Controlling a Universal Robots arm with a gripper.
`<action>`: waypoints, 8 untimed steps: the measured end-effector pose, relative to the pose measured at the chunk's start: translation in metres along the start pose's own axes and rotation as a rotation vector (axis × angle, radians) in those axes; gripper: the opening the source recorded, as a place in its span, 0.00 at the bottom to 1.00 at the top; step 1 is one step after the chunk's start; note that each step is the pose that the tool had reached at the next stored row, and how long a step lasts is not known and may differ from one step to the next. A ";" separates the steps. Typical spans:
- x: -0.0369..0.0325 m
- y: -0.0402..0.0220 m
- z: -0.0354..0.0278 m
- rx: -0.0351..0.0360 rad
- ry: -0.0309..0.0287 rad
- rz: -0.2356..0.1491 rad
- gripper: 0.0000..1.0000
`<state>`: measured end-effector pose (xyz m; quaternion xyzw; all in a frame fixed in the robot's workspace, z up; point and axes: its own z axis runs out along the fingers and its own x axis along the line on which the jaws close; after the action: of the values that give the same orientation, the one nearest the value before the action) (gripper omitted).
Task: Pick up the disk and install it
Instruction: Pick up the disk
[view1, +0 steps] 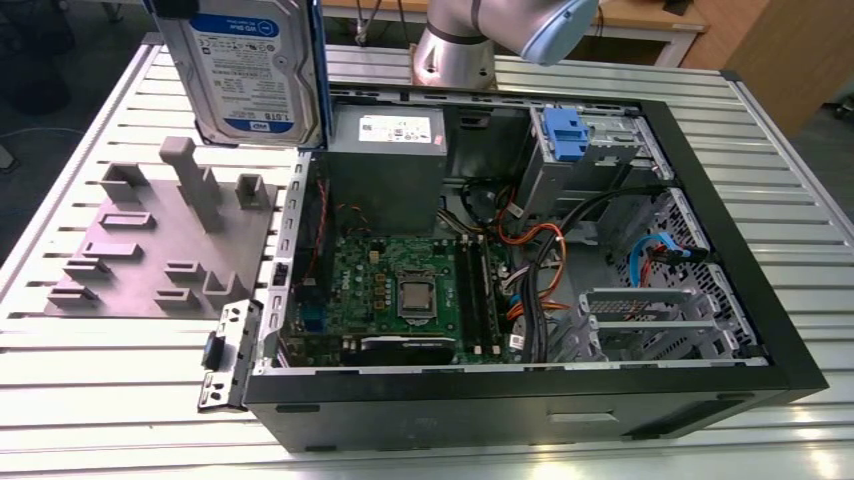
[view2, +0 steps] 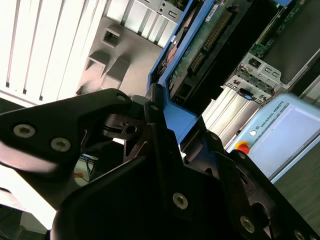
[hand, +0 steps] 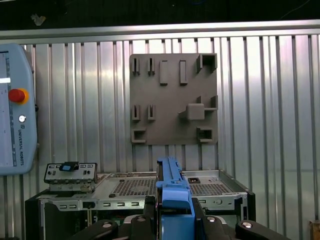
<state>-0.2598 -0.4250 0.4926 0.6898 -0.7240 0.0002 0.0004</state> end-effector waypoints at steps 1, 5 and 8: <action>0.0000 0.0000 0.0000 0.0000 0.0001 0.000 0.36; -0.0001 -0.0022 0.0001 0.0000 0.0001 0.000 0.36; -0.0003 -0.0050 0.0002 0.0000 0.0001 0.000 0.36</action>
<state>-0.2548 -0.4250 0.4924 0.6898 -0.7240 0.0003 0.0004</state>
